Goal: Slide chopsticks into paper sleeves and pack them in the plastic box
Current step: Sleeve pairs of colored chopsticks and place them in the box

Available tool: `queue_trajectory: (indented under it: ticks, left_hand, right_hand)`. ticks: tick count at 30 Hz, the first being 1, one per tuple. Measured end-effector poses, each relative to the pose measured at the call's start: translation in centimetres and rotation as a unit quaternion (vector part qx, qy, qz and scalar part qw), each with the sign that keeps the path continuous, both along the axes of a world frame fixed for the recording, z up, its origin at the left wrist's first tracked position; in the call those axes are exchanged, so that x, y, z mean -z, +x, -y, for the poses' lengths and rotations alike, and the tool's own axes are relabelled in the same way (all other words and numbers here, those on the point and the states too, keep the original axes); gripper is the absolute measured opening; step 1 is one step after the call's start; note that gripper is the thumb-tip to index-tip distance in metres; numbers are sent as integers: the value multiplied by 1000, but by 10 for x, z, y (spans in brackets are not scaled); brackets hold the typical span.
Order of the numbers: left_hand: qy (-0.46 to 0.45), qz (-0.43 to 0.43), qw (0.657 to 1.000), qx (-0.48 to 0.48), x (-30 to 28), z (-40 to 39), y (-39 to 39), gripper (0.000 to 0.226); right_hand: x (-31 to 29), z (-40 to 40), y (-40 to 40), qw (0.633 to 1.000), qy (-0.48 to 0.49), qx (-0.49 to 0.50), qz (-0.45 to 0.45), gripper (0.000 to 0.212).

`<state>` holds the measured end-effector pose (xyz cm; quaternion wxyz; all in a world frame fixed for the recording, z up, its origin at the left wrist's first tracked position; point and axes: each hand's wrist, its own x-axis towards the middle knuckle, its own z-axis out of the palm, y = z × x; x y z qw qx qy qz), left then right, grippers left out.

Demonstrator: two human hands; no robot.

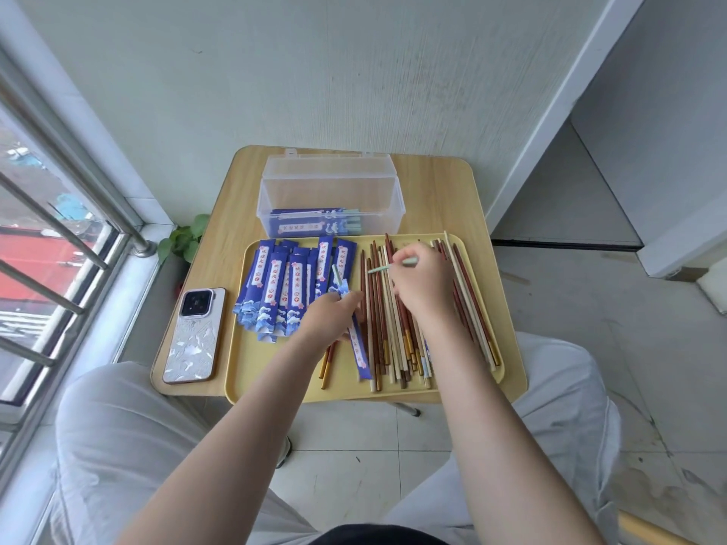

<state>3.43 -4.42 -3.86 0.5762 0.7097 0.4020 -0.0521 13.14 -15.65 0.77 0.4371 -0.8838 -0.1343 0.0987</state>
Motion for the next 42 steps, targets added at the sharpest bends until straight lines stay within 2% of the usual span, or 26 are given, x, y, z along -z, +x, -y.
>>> queue_trajectory:
  ticks: [2, 4, 6, 10, 12, 18, 22, 26, 28, 30, 35, 42]
  left_hand:
    - [-3, 30, 1000, -3, -3, 4, 1, 44]
    - [-4, 65, 998, -19, -8, 3, 1, 39]
    - [3, 88, 996, -18, -17, 1, 0, 38]
    - [36, 101, 994, 9, -32, -7, -5, 28]
    - [42, 100, 994, 28, -33, -9, -9, 16]
    - [46, 78, 992, 82, -30, -7, -13, 9]
    - [58, 74, 990, 105, -31, -5, -10, 6]
    - [71, 84, 989, 101, -34, -5, -7, 10]
    - [76, 85, 989, 96, -34, -6, -6, 9]
    - [69, 84, 990, 94, -34, -8, -7, 5]
    - [75, 75, 991, 80, -30, -9, -9, 20]
    - [51, 85, 991, 86, -30, -7, -10, 24]
  right_hand:
    - [-8, 1, 4, 992, 120, 29, -8, 19]
    - [-15, 3, 7, 979, 197, 52, 12, 22]
    - [-22, 4, 11, 969, 235, 74, 26, 21]
    - [-29, 0, 15, 936, 332, 120, -15, 21]
    - [-31, 0, 15, 925, 354, 135, -35, 22]
    - [-27, -2, 12, 934, 335, 117, -26, 20]
    - [-23, -3, 8, 952, 299, 60, -1, 6]
    - [-25, -5, 2, 956, 291, 25, 24, 35]
    - [-25, -5, 3, 956, 291, 27, 37, 42]
    - [-25, -4, 4, 953, 295, 34, 55, 40]
    - [-23, -3, 10, 947, 299, 79, 85, 36]
    - [-16, -9, 5, 958, 262, 49, 101, 35]
